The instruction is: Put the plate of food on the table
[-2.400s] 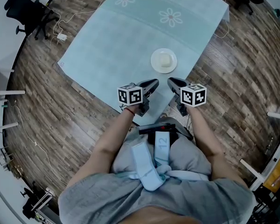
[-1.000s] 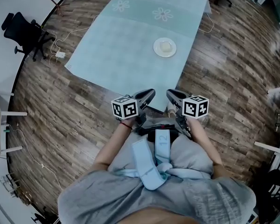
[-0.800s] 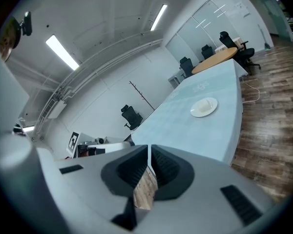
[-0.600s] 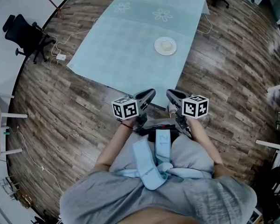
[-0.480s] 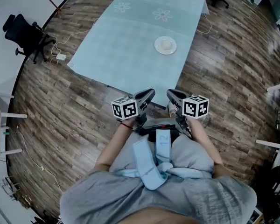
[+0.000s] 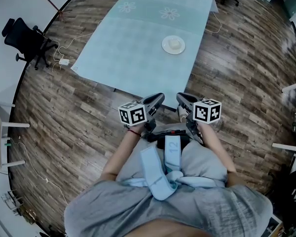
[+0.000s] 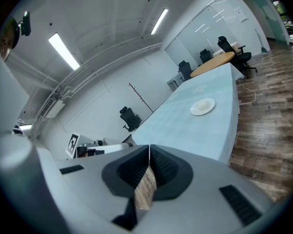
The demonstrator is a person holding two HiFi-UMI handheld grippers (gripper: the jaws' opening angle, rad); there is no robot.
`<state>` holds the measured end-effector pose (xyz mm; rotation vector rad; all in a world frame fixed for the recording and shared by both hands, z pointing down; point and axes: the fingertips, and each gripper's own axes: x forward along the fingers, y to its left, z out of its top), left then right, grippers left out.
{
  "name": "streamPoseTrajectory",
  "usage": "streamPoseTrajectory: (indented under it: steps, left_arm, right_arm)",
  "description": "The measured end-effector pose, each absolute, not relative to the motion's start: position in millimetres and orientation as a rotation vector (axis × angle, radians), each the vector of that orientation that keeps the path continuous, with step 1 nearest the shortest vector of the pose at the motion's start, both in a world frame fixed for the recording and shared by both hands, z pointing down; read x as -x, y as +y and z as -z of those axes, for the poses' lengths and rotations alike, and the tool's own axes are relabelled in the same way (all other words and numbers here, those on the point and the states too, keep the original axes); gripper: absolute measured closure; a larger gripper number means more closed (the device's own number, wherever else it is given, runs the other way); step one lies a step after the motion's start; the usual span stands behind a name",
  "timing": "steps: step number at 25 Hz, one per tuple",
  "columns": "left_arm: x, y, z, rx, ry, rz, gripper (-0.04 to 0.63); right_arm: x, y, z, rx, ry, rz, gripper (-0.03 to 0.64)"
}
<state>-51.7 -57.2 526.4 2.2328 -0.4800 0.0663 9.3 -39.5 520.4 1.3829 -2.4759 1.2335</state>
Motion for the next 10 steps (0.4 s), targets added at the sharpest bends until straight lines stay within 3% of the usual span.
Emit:
streamPoseTrajectory:
  steps: [10]
  left_arm:
    - [48.3, -55.5, -523.4, -2.235, -0.469, -0.061, 0.56]
  right_arm:
    - [-17.6, -34.3, -517.7, -1.422, -2.474, -1.24, 0.583]
